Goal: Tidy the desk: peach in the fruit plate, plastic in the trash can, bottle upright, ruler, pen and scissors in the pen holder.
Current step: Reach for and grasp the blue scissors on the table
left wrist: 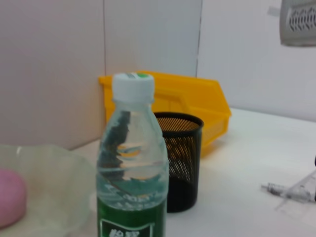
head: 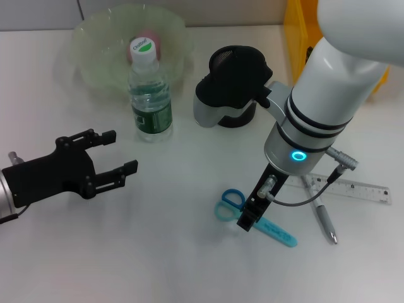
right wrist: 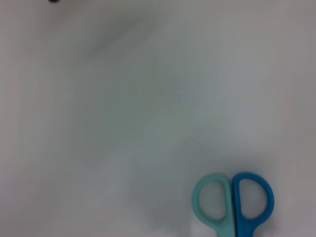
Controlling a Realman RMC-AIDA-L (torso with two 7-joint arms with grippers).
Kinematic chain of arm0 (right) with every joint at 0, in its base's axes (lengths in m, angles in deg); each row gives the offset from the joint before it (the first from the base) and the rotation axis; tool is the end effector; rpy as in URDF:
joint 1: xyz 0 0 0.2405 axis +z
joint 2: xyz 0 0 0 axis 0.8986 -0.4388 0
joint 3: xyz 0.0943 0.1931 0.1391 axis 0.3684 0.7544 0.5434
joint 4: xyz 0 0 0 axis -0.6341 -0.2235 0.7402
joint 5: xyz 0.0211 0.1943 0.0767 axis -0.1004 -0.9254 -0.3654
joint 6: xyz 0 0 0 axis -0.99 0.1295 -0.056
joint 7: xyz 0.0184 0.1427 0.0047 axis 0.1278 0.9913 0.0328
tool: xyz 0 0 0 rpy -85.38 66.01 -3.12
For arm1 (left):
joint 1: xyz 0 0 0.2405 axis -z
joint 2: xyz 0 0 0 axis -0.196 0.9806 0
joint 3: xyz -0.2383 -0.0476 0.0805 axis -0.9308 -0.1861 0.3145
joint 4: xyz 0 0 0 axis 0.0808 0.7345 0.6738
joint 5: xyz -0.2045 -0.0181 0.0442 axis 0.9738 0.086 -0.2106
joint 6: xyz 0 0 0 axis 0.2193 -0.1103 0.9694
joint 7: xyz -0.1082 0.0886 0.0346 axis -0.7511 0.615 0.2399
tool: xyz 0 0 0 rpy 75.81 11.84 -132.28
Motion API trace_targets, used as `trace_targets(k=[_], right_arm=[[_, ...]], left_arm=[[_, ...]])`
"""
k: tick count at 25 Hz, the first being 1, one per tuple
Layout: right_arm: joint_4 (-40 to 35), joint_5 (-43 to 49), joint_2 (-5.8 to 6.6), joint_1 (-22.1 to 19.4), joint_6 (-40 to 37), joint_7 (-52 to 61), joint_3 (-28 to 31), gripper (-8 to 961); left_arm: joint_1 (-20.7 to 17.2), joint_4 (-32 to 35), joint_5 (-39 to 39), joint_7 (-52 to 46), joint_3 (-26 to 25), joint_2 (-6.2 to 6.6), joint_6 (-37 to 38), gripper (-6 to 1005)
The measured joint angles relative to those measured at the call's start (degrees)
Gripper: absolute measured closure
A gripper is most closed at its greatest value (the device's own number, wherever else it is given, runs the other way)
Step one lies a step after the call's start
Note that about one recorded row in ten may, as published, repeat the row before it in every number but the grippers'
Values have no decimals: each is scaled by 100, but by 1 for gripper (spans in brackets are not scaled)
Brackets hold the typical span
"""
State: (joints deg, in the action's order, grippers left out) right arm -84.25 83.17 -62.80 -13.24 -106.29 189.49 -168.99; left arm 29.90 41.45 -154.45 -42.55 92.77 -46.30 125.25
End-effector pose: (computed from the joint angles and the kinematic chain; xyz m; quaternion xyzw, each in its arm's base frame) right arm 0.1194 0.3227 -0.0994 -0.9022 0.3060 -0.2929 0.0813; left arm -0.3184 0.2868 -0.0071 -0.9298 -0.1622 -0.2315 0.2356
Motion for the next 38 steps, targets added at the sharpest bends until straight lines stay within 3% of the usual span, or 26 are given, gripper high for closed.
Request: trace_targets(k=[10, 38], right_arm=[[-329, 55, 5, -115, -12, 6, 0, 437], [-468, 238, 0, -378, 144, 58, -337, 437]], left_arm=[[-23, -2, 6, 125, -344, -5, 308, 243], [21, -12, 1, 132, -352, -6, 237, 242]])
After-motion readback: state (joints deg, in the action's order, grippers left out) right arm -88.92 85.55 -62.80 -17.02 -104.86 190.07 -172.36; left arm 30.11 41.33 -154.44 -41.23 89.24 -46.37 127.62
